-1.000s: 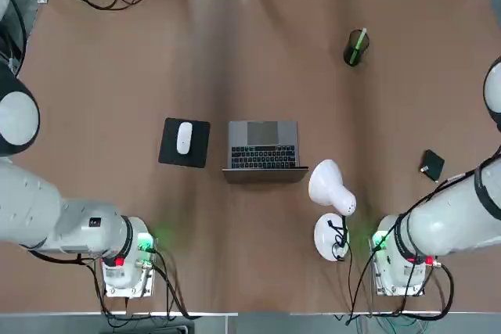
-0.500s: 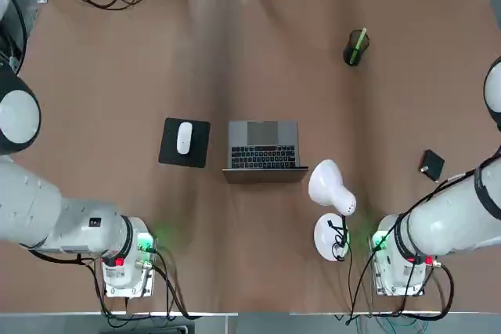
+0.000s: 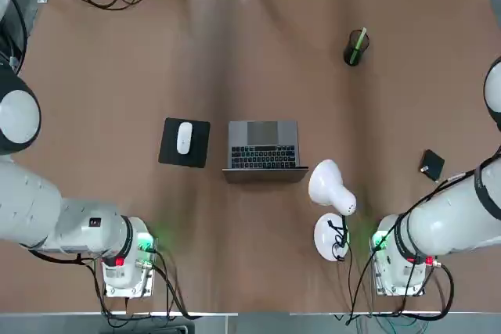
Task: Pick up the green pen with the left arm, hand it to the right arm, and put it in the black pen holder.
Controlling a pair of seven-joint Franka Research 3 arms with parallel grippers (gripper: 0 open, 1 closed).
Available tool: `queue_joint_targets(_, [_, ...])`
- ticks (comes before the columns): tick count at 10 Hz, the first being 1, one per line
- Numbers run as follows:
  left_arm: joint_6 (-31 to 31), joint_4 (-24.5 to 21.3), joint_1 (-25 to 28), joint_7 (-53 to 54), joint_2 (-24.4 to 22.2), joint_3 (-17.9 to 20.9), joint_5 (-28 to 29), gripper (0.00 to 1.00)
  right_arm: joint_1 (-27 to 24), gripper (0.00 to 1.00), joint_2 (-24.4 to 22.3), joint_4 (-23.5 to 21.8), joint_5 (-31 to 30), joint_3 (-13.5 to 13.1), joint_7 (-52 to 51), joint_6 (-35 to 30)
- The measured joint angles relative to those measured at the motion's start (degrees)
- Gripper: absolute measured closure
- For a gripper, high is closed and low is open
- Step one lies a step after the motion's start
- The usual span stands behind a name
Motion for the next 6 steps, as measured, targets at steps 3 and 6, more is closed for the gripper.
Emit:
queue_joint_targets(3, [0.0, 0.0, 0.0, 0.0, 0.03, 0.0, 0.0, 0.0, -0.17, 0.0, 0.0, 0.01, 0.0, -0.12, 0.05, 0.12])
queue_joint_targets(6, [0.0, 0.0, 0.0, 0.0, 0.04, 0.0, 0.0, 0.0, -0.69, 0.0, 0.0, 0.03, 0.0, -0.09, 0.05, 1.07])
